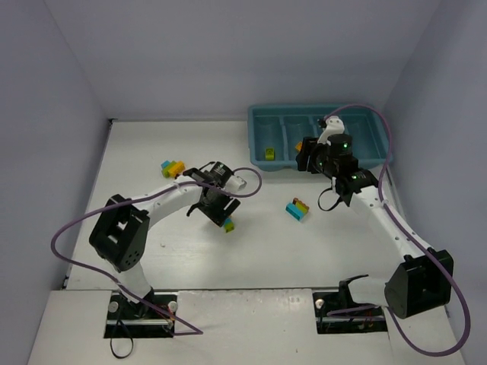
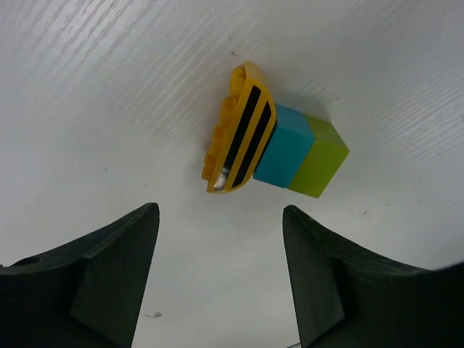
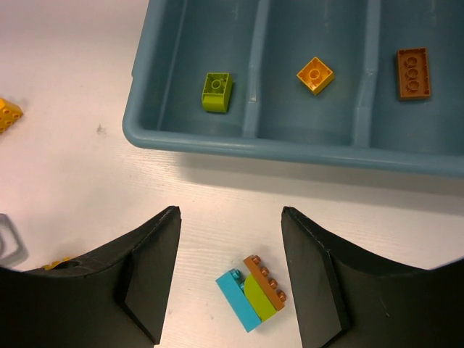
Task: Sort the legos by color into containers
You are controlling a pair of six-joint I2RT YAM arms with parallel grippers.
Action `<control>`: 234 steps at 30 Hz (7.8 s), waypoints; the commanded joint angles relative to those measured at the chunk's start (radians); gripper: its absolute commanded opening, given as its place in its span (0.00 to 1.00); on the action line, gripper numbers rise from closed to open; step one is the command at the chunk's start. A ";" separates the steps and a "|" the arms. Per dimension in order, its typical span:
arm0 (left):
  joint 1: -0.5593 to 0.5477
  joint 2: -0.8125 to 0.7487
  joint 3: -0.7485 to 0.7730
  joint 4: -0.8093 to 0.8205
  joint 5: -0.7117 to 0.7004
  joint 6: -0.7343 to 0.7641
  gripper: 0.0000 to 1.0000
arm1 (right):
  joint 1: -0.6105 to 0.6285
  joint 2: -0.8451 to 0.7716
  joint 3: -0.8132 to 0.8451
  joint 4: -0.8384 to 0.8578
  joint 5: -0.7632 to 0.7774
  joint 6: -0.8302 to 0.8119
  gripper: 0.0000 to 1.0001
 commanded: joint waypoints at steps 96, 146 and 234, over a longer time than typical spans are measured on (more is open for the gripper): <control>0.064 -0.381 -0.169 0.589 0.063 -0.198 0.00 | 0.235 0.225 0.121 0.251 -0.526 0.348 0.00; 0.020 0.522 0.939 0.599 0.416 -0.271 0.01 | -0.080 -0.066 -0.054 -0.085 -0.116 0.291 0.00; 0.138 -0.186 0.123 0.928 0.948 -0.439 0.74 | -0.005 0.014 0.073 0.378 -0.993 0.265 0.00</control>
